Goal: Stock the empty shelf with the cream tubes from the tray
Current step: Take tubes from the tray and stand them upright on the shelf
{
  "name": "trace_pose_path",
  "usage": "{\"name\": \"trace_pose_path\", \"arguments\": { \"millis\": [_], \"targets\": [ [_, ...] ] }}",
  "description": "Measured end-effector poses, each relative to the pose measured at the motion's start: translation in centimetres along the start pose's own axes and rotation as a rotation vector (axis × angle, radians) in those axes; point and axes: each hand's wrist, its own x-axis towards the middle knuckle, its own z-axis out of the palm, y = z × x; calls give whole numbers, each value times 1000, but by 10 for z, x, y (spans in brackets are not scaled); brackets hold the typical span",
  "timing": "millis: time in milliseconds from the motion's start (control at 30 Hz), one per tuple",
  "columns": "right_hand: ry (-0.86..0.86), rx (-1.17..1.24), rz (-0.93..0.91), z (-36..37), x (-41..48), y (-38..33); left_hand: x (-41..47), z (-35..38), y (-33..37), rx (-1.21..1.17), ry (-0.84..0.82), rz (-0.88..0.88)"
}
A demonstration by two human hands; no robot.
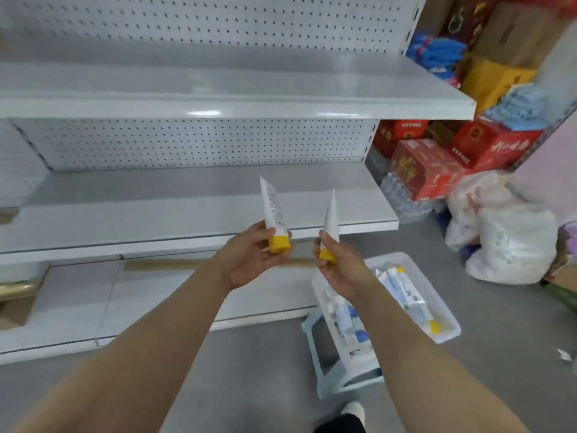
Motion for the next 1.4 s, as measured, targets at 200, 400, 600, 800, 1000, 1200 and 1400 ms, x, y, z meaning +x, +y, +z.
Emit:
{"name": "trace_pose_path", "arguments": {
  "millis": [200,400,600,800,1000,1200,1400],
  "targets": [
    [-182,-150,-138,147,-4,-30,-59,-19,115,66,29,243],
    [-344,-293,-247,267,38,-53,-81,-50,220,285,149,526],
    [-479,-424,-356,376,119,-64,-68,-98,329,416,323,641],
    [-438,-469,-407,468,206,-68,-39,-149,415,575,498,675],
    [-335,-614,-482,524,255,-52,-13,-186,468,584,719,855],
    [-172,-785,-599,561,289,-32,16,-230,510,675,899,872],
    [-23,-902,-639,575,324,-24,38,-259,533,758,967,842]
  ]
}}
